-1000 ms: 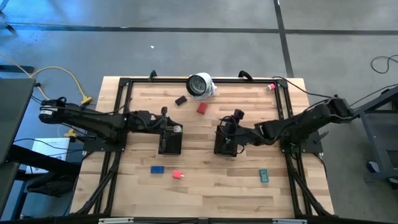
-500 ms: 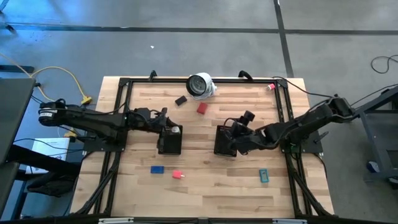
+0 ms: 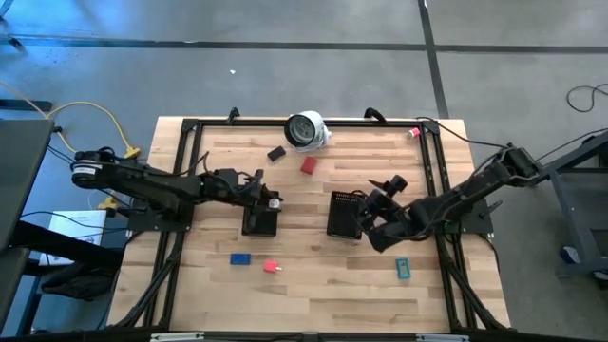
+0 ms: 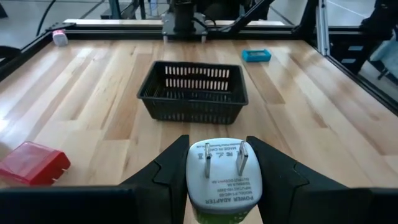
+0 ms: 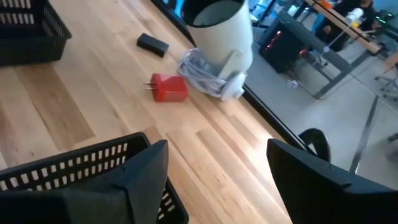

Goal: Pick & Place Office items
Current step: Put the green charger adapter into the left black bin

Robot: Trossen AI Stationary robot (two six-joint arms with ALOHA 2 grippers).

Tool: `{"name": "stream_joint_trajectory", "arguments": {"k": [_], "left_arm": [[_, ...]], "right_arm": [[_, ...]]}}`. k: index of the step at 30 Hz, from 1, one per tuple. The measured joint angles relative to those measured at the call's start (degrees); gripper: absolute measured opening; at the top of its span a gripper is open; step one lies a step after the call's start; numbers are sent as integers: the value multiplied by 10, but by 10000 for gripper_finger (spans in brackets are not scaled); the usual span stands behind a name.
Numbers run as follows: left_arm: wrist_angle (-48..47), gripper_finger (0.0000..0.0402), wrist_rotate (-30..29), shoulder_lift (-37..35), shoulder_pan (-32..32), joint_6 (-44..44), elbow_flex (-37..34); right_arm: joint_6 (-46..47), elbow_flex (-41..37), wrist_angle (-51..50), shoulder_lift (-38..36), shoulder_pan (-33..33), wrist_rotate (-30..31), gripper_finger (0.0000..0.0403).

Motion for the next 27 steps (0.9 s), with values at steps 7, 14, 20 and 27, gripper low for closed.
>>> {"name": "stream_joint_trajectory", "arguments": {"k": [7,14,20,27], "left_arm": [[-52,128,0,0,0,-4,0],[-120,128,-2,0,-13,-31,0],[-126,128,-29,0,-59,-39,0],[-128,128,-69,0,-87,-40,0]], "right_arm": [[63,-17,-4,0,18,24,260],[59,-46,66,1,21,35,260],[25,-46,98,1,21,57,260],[-25,-46,146,1,8,53,260]]}}
